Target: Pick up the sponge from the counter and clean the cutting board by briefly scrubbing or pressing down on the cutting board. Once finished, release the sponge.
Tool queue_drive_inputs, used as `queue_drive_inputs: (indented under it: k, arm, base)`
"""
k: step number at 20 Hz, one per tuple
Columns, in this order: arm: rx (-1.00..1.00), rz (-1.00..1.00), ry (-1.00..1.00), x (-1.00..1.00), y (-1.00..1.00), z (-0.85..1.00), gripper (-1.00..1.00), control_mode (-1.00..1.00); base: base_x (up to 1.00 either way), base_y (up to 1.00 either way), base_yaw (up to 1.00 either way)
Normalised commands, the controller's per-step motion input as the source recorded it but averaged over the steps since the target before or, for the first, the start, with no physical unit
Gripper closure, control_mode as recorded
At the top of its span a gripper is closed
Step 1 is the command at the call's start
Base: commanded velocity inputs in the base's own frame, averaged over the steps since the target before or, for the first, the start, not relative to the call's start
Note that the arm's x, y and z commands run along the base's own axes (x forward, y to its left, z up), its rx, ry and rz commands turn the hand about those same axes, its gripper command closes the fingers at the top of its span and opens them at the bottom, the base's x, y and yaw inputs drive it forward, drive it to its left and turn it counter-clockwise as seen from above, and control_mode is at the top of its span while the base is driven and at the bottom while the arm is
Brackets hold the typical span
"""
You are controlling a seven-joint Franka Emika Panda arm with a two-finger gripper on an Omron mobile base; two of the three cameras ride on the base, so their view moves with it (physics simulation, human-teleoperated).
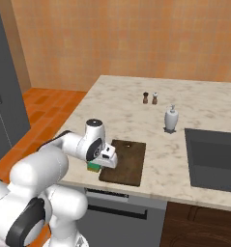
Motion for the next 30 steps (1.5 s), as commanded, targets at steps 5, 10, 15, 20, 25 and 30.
queue_drive_inputs:
  k: [5, 10, 15, 20, 25, 30]
  arm:
    - [0.00, 0.00, 0.10, 0.03, 0.08, -0.34, 1.00, -1.00]
    - [0.00, 0.00, 0.00, 0.11, 0.29, 0.00, 1.00, -1.00]
    - [-0.01, 0.00, 0.00, 0.07, 0.39, 0.00, 1.00, -1.00]
    - [0.00, 0.00, -0.06, 0.07, 0.09, -0.11, 1.00, -1.00]
    - [0.00, 0.00, -0.05, -0.06, 0.02, -0.02, 1.00, -1.00]
    - [0.00, 0.00, 0.00, 0.00, 0.00, 0.00, -1.00, -1.00]
  base:
    - [0.00, 0.00, 0.00]
    - [0.00, 0.00, 0.00]
    - [0.00, 0.00, 0.00]
    - [0.00, 0.00, 0.00]
    - [0.00, 0.00, 0.00]
    - [0.00, 0.00, 0.00]
